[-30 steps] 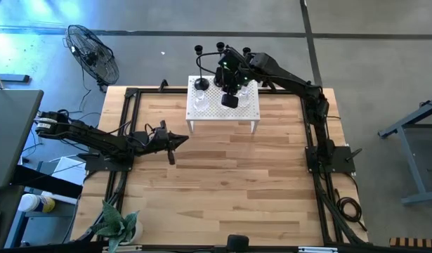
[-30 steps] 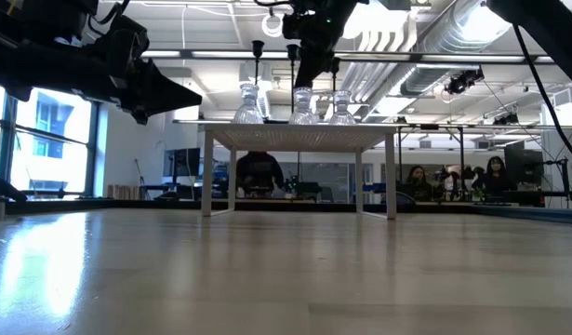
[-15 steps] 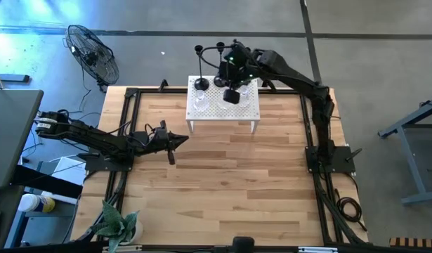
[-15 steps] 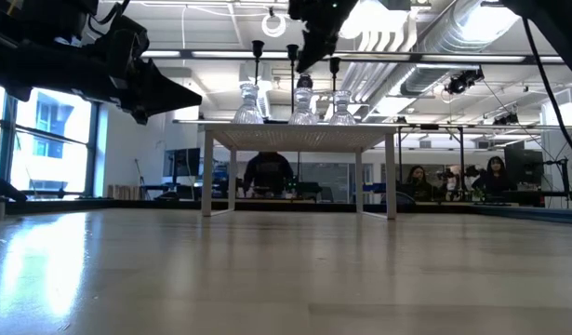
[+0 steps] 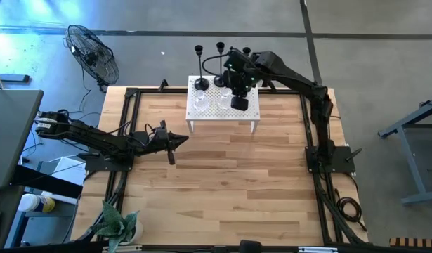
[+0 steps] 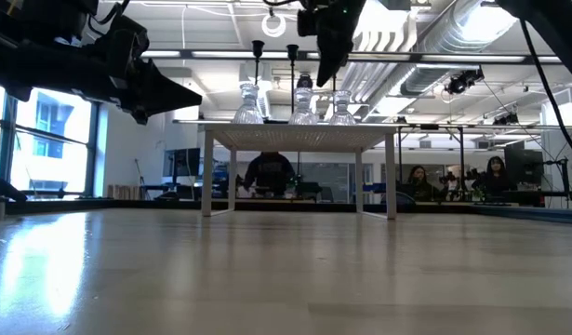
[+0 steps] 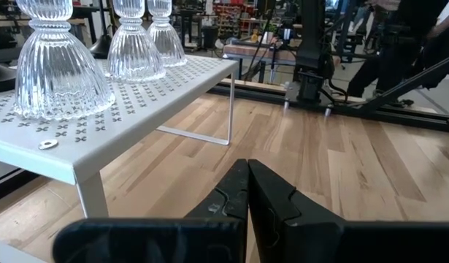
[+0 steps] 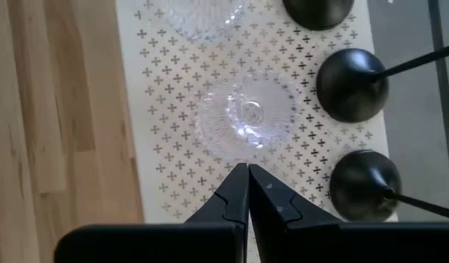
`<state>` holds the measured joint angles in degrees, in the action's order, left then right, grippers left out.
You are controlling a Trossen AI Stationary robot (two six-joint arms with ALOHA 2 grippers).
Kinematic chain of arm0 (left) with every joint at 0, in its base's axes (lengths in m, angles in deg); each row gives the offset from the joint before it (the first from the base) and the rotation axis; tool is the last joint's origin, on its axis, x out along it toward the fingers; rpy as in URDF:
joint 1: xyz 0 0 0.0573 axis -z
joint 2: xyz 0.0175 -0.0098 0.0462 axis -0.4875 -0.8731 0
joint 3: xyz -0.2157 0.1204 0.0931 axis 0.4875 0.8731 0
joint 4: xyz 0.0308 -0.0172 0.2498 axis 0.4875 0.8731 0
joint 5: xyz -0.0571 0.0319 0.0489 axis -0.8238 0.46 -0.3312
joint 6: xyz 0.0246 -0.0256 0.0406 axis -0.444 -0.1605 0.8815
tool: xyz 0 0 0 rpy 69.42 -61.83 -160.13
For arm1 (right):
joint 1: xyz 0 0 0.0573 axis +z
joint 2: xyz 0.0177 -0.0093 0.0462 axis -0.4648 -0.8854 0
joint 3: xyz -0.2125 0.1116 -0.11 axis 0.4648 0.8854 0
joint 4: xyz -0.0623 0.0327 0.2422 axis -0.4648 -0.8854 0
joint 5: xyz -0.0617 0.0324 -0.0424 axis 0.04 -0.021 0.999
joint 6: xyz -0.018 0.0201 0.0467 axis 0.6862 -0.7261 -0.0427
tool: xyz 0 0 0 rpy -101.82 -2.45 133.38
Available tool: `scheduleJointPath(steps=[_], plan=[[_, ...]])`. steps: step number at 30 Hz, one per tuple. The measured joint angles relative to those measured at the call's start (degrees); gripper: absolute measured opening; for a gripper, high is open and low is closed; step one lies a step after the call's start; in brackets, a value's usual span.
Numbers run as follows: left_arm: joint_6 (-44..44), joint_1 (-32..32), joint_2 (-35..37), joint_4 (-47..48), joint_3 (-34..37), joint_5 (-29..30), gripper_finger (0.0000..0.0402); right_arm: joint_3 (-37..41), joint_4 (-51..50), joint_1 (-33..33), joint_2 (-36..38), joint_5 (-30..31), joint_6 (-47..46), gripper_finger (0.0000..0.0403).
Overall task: Pick & Place candle stick holders
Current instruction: Put the transparent glass candle holder aligned with the black candle holder on the shelf
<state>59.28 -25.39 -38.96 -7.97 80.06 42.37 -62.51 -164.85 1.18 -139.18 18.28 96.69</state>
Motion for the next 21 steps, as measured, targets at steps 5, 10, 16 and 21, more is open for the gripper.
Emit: scheduleJointPath(steps=[5, 10, 16, 21], plan=[[-0.14, 0.01, -0.01, -0.07, 0.00, -0.09, 0.0000, 0.00, 0.45, -0.08, -1.26, -0.44, 0.04, 0.0000], [-0.28, -0.01, 0.01, -0.03, 0.00, -0.09, 0.0000, 0.02, 4.24, -0.06, -1.71, -0.19, 0.04, 0.0000], [-0.28, 0.00, 0.01, -0.01, 0.00, -0.07, 0.0000, 0.00, 5.96, -0.04, -1.62, 0.19, 0.02, 0.0000], [-0.32, -0.01, 0.01, 0.06, 0.00, -1.32, 0.0000, 0.02, 2.28, 0.87, -0.65, 0.75, 0.17, 0.0000]])
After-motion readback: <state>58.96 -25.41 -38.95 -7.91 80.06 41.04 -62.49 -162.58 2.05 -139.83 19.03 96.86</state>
